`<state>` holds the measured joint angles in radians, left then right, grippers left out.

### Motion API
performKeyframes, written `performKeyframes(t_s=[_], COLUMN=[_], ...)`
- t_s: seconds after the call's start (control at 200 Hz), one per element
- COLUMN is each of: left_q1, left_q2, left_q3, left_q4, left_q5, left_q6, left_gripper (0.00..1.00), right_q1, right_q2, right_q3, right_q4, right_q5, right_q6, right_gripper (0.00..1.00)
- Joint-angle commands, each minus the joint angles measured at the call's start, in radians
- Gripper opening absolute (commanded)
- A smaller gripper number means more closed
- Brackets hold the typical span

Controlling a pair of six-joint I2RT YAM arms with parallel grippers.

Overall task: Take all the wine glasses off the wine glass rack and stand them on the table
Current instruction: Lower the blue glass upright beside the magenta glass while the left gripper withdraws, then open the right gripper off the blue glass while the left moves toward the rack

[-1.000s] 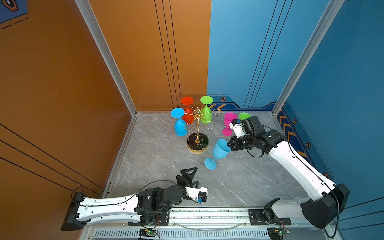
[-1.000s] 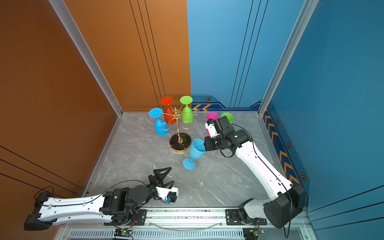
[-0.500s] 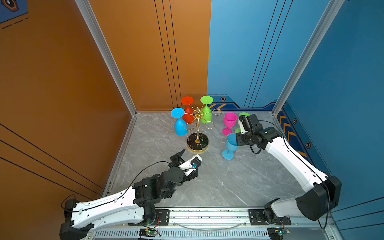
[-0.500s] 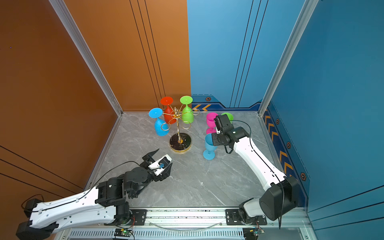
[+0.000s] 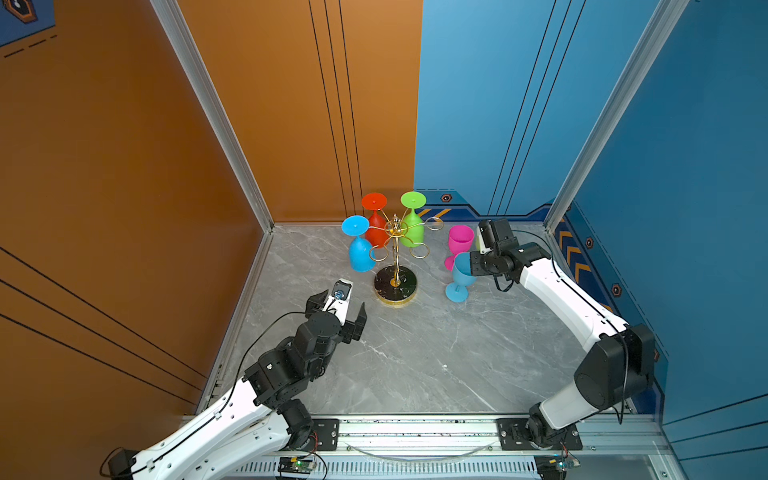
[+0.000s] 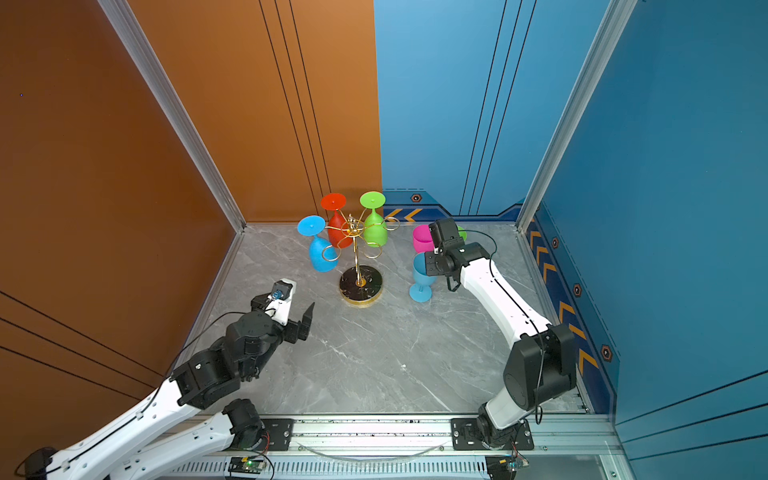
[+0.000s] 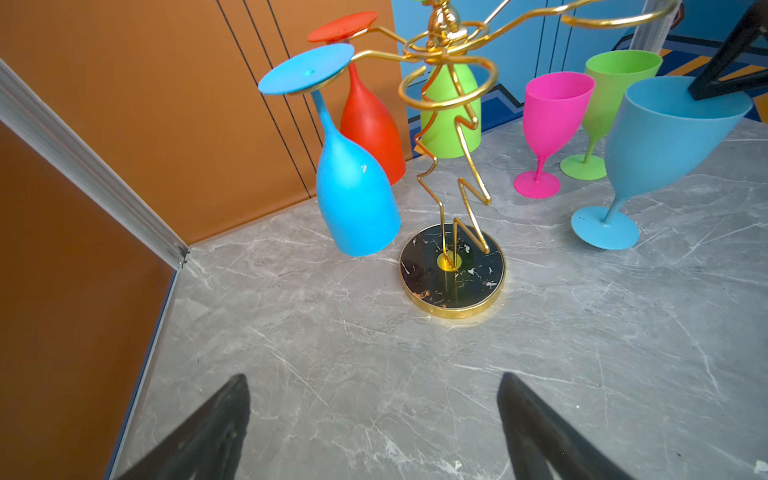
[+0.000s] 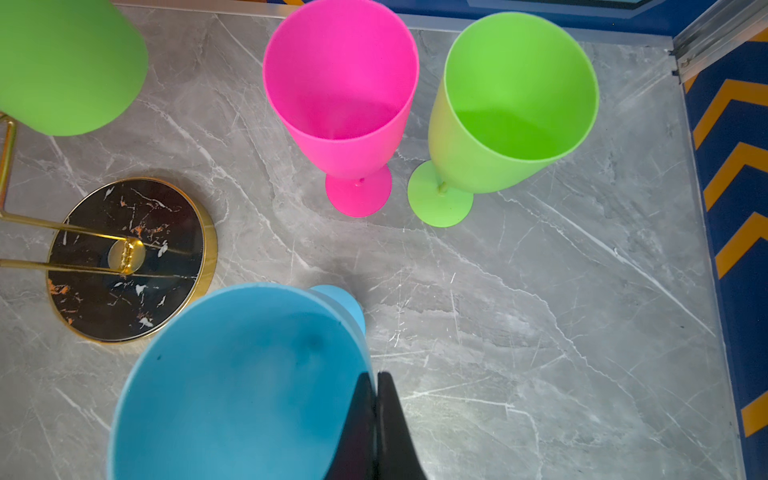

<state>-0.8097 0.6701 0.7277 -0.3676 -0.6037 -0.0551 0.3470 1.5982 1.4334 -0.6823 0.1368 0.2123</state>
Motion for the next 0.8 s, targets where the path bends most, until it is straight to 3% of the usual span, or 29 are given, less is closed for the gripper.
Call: performKeyframes(t_s=[0.0,0.155,0.796], left_q1=[0.055,0.106,0.186], left_q2=[-0.007,0.009,0.026], left_q3=[0.016,0.021,0.029], left_q4=[-0.038,-0.039,-0.042], left_q5=[0.093,0.167,0.228], left_q6=[-0.079,-0.094,-0.115], left_gripper=[0.93,0.94,0.97], right_q1=[-0.003,-0.004,-0.022], right_q2=[0.034,0.063,0.125], right_q3=[0.038,0.042,0.056], right_q4=[0.048,0.065,0.075], right_q5=[0.04,0.06,0.045], right_q6=[-0.012,-0.014,0.007], right_gripper=[0.0,0.0,0.01])
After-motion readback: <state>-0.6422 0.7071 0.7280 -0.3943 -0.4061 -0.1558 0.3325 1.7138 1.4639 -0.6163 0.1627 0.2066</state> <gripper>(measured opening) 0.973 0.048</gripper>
